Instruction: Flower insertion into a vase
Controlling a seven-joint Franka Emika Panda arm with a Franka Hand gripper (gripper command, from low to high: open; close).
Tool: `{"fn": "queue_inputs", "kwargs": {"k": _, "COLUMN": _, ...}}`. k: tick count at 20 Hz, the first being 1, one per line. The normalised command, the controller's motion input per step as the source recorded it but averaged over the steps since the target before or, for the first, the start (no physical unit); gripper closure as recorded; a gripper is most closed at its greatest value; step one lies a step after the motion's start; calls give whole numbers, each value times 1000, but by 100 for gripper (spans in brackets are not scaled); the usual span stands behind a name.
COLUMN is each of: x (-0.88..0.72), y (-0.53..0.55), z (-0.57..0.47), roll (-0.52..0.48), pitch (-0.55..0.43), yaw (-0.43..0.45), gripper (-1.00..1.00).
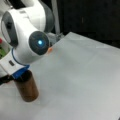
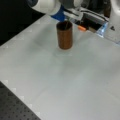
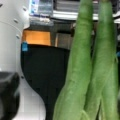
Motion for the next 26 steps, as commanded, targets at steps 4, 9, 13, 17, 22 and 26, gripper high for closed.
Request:
{"fn": "queue_inputs", "kwargs": {"k": 4, "x": 496, "y": 18, "z": 19, "roll": 8, "pitch": -95, "yaw": -163, "gripper": -100}}
{"fn": "queue_inputs", "kwargs": {"k": 9, "x": 545, "y": 157, "z": -9, "roll": -37, "pitch": -374, "yaw": -35, "gripper": -100}}
{"fn": "queue_inputs", "kwargs": {"k": 13, "x": 530, "y": 254, "z": 36, "roll": -95, "pitch": -415, "yaw": -60, "gripper": -100}}
{"fn": "queue_inputs", "kwargs": {"k": 17, "x": 471, "y": 305, "z": 58, "roll": -143, "pitch": -382, "yaw": -120, "gripper": -100}}
{"fn": "queue_inputs", "kwargs": {"k": 22, "x": 437, "y": 481, "z": 7, "roll": -69, "pitch": -340, "yaw": -101, "gripper": -100}}
{"fn": "queue_inputs", "kwargs": {"k": 26, "x": 340, "y": 622, "z": -99, "roll": 73, "pitch": -370, "yaw": -98, "gripper": -100}}
